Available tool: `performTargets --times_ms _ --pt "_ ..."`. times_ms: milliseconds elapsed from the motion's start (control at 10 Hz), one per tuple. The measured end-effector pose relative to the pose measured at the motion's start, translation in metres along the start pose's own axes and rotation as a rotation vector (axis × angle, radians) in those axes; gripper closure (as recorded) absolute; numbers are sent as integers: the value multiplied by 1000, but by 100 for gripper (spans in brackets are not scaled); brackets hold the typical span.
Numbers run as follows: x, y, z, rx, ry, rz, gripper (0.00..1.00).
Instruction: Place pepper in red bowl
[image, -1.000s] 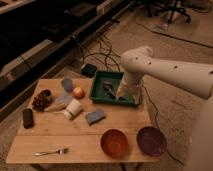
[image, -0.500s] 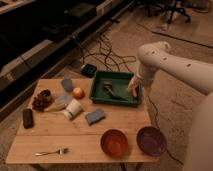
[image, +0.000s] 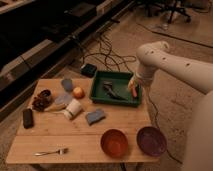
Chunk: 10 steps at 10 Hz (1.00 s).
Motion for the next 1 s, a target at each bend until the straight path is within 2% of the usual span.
performTargets --times_ms 400,500,800,1000 --pt "-44 -15 21 37 -10 20 35" --pt "-52 -19 25 34 -36 19 35" --pt "-69 -30 35 -48 -103 -20 35" --pt "-76 -27 41 -91 -118 -77 35"
